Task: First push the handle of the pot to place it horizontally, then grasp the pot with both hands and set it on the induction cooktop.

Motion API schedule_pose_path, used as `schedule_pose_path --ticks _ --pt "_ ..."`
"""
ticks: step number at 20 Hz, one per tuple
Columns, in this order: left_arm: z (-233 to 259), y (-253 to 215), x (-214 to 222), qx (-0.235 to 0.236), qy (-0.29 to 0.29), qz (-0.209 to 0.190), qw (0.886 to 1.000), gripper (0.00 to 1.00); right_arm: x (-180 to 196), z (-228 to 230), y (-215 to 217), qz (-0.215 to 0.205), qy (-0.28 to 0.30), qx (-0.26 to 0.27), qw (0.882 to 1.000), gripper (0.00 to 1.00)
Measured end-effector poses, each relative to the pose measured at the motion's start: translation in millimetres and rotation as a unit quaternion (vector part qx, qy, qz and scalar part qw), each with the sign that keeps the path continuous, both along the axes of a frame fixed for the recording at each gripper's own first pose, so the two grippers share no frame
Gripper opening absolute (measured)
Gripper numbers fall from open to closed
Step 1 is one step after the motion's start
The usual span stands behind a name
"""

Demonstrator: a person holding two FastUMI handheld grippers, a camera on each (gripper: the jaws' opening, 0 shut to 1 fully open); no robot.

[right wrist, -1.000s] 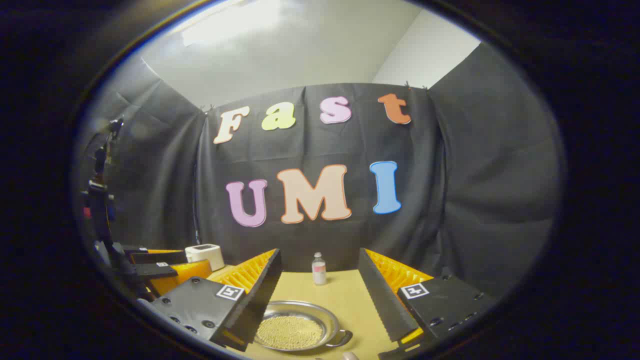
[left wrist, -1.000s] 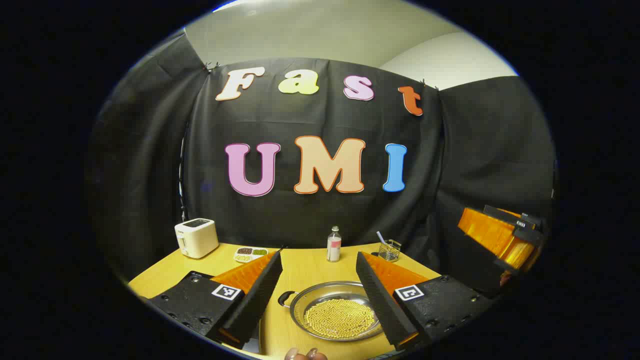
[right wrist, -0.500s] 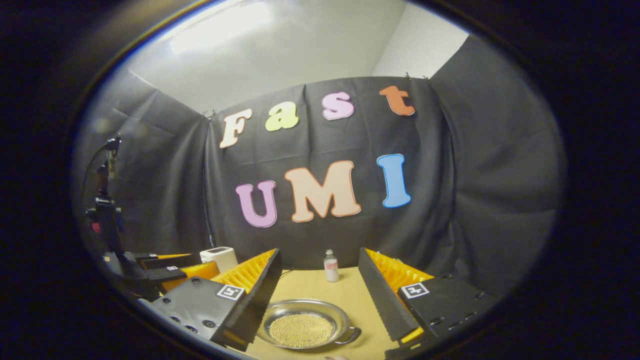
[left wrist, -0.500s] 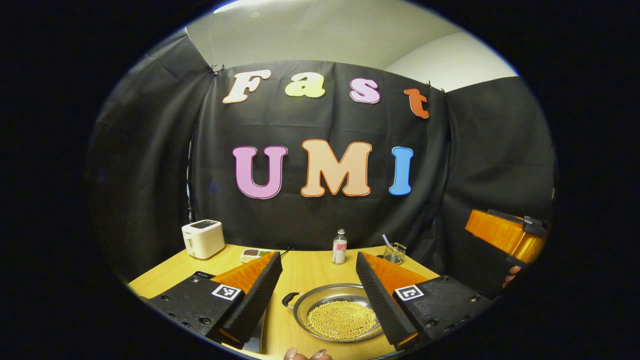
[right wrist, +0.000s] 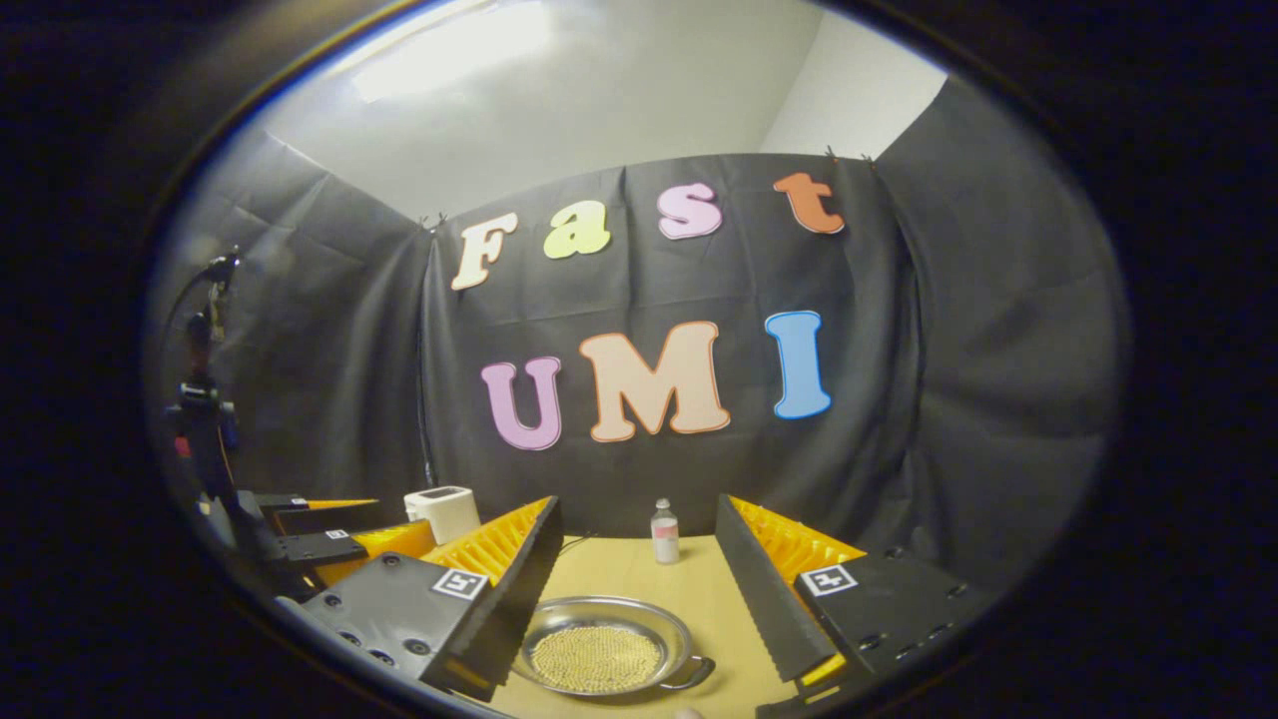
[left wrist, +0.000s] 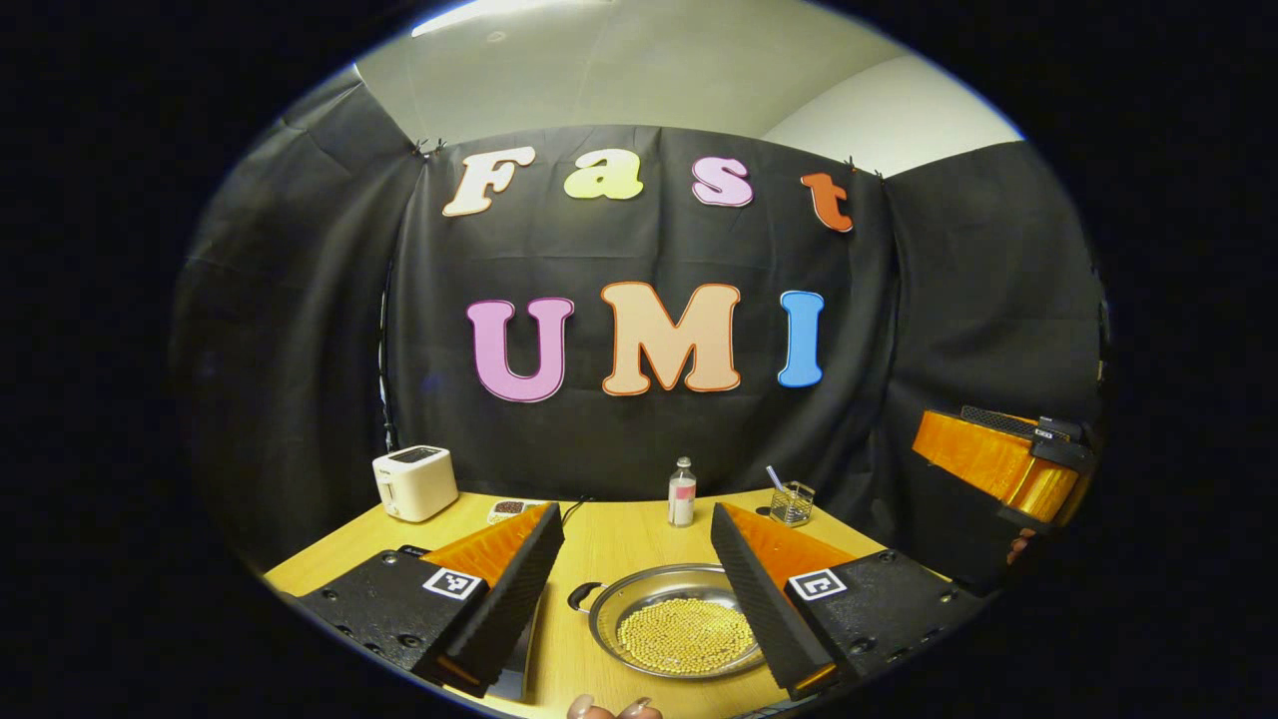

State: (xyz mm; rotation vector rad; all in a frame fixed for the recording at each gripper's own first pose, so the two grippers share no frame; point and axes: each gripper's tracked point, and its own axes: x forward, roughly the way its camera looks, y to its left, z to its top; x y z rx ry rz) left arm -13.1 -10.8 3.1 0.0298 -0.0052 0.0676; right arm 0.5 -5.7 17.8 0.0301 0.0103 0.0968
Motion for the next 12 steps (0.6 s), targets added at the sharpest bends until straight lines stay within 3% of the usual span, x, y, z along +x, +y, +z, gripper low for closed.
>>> schedule_pose_path --ticks 5,6,7,8,12 --pt "0.7 1.6 -0.9 -0.002 -0.001 -0.001 1.0 0.93 0.4 -8.9 0.7 -0.002 0.017 -0.009 1.0 0.94" --pt "0.7 1.5 -1.4 -0.002 0.0 -0.002 1.0 0.96 -0.6 -8.9 0.1 -0.006 0.017 -0.01 1.0 0.98" --pt "1.0 1.5 -1.5 -0.002 -0.001 -0.003 1.0 0.93 -0.9 -9.9 0.1 -0.009 0.018 -0.012 1.0 0.97" --pt "0.2 1.0 -0.5 -0.003 -0.001 -0.006 1.0 0.96 -1.3 -11.0 -0.8 -0.012 0.018 -0.016 1.0 0.93" --pt "-4.1 2.0 1.6 -0.008 0.003 -0.009 1.0 0.93 -1.6 -19.7 1.5 -0.015 0.028 -0.028 0.999 0.94"
